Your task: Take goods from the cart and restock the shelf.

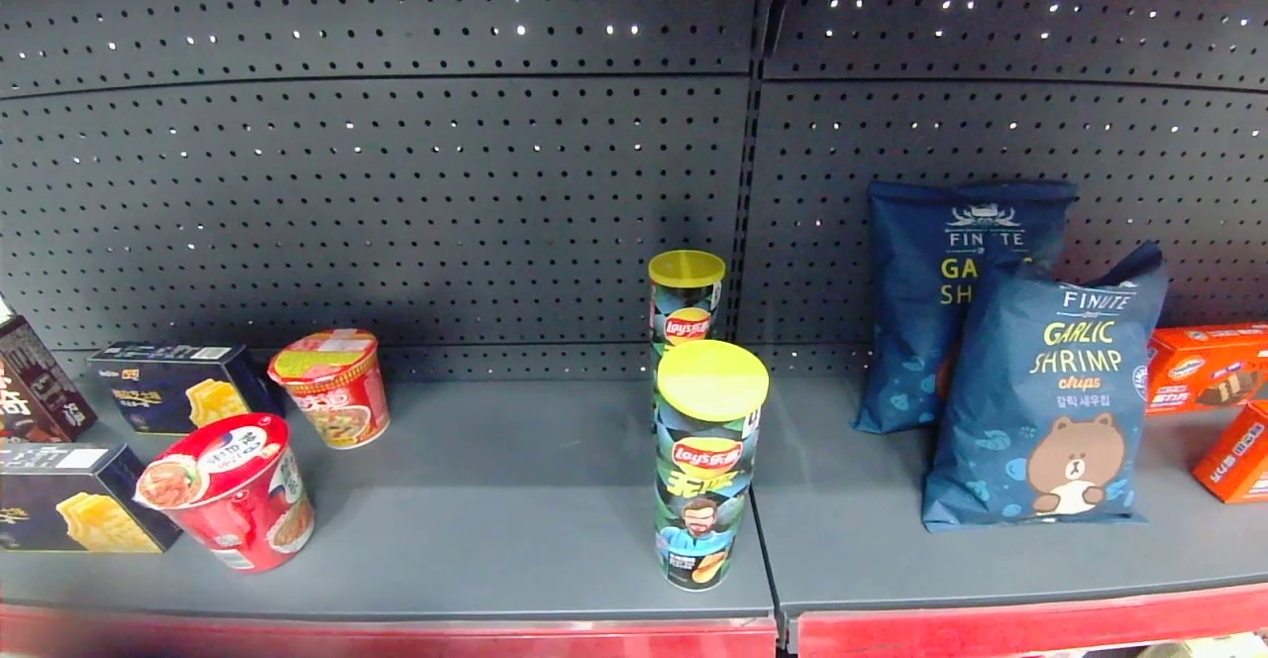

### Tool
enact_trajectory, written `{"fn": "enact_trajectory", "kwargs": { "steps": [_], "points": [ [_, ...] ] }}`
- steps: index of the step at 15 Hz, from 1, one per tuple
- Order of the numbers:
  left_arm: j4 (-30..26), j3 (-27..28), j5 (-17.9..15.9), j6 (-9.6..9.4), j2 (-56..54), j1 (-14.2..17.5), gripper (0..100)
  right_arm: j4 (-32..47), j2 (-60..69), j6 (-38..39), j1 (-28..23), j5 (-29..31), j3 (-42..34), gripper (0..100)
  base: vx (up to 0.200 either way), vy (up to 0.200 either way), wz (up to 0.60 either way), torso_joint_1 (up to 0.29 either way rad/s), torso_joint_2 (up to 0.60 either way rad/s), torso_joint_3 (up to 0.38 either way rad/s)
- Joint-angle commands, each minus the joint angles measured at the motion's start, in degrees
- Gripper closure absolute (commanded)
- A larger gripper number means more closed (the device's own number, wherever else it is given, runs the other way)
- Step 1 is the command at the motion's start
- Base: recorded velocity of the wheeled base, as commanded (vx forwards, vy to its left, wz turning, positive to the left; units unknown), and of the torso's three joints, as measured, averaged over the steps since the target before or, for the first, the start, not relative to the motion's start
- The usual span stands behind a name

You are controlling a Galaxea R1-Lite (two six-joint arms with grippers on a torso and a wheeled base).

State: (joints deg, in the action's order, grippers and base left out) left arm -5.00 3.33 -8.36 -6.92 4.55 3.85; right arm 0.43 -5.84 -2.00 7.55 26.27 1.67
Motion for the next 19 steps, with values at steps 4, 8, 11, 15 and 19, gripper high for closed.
{"fn": "enact_trajectory", "kwargs": {
  "steps": [4, 8, 11, 15, 19],
  "points": [
    [0.0, 0.0, -0.3, -0.19, 0.1, 0.0, 0, 0.0, -0.1, -0.3, 0.0, -0.1, 0.0, 0, 0.0, -0.1, 0.0, 0.002, 0.0, 0.005],
    [0.0, 0.0, -0.2, 0.86, 0.1, 0.0, 0, 0.0, -0.1, -0.5, 0.0, -2.4, -0.1, 0, 0.0, 0.0, 0.0, 0.0, 0.0, 0.0],
    [0.0, 0.1, -0.2, 2.79, 0.1, 0.0, 0, 0.0, -0.1, -0.5, 0.0, -3.0, -0.1, 0, 0.0, 0.0, 0.0, 0.0, 0.0, 0.0],
    [0.0, 0.1, -0.2, 2.44, 0.1, 0.0, 0, -0.1, -0.1, -0.5, 0.0, -3.0, -0.1, 0, 0.0, 0.0, 0.0, 0.0, 0.0, 0.0],
    [0.0, 0.1, -0.1, 2.53, 0.1, 0.0, 0, -0.2, -0.1, 0.0, 0.0, -4.0, -0.2, 0, 0.0, 0.0, 0.0, 0.0, 0.0, 0.0]
  ]
}}
